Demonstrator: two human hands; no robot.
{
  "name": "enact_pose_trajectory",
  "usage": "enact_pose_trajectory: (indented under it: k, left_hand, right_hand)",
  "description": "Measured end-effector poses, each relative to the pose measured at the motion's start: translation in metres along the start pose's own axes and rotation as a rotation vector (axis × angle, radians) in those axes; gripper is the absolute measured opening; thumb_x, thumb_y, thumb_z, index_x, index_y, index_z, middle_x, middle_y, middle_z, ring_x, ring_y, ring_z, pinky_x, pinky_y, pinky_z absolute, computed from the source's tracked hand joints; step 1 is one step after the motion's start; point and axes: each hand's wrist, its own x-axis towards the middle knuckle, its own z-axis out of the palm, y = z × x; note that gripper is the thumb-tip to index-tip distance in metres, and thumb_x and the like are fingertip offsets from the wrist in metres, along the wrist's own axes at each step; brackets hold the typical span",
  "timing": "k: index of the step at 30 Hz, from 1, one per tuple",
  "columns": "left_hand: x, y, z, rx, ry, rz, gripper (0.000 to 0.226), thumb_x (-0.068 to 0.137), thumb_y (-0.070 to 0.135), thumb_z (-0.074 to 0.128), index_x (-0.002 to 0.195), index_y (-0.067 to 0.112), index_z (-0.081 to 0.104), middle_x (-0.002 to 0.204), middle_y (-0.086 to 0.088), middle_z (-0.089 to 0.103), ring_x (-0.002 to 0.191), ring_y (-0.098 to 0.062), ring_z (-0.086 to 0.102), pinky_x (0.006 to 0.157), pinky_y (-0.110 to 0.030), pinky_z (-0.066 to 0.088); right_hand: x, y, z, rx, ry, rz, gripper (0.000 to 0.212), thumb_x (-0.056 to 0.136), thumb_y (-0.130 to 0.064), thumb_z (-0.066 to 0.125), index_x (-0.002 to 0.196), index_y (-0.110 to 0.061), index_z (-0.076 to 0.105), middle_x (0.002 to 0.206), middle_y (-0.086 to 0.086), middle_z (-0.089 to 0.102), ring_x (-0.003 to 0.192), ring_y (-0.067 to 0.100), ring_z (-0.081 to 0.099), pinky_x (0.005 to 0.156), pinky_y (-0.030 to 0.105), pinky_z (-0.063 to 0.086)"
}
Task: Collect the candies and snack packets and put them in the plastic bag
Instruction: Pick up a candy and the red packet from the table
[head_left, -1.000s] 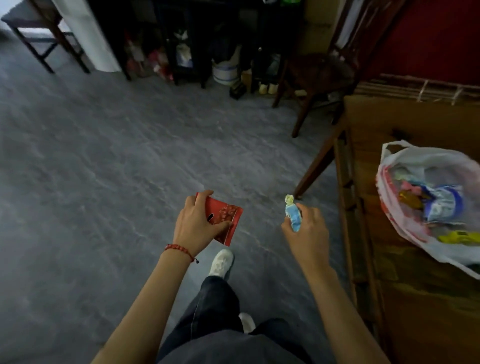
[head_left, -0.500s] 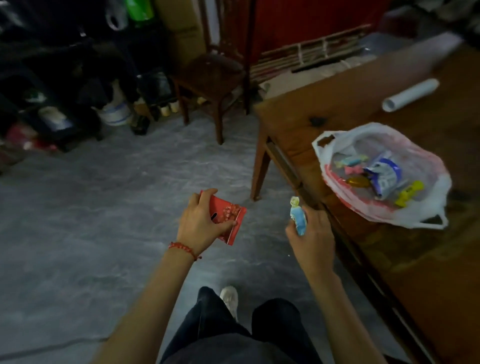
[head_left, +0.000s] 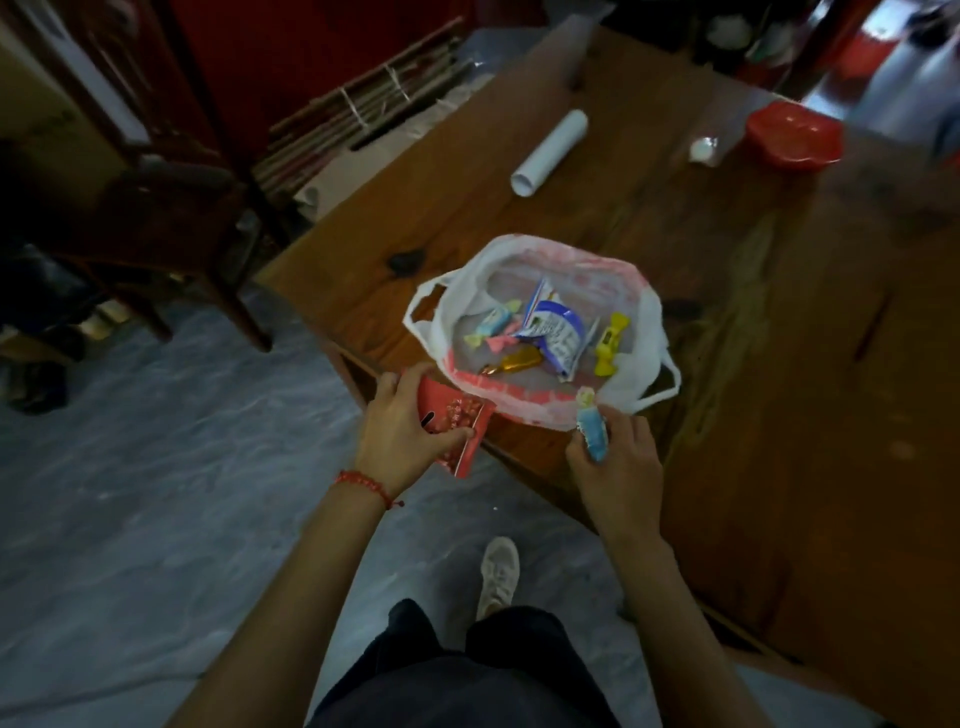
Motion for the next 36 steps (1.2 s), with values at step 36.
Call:
enact_pose_trajectory:
  k: [36]
  left_hand:
    - [0.142,0.026,0.04,0.24,-0.187,0.359,0.067,0.08,0.049,0.057,0.133,0.012,0.043,0.126,-0.017,0.05,0.113,-0.032,0.048,0.093,-0.043,0.039]
  right_hand:
    - [0.118,0.014,0.025,0.019,0.022,0.138,0.036,0.081,-0.016,0.065,0.112,0.0,0.056,0.094,0.016,0.057,0.081,0.025,0.055,0.064,0.029,0.04]
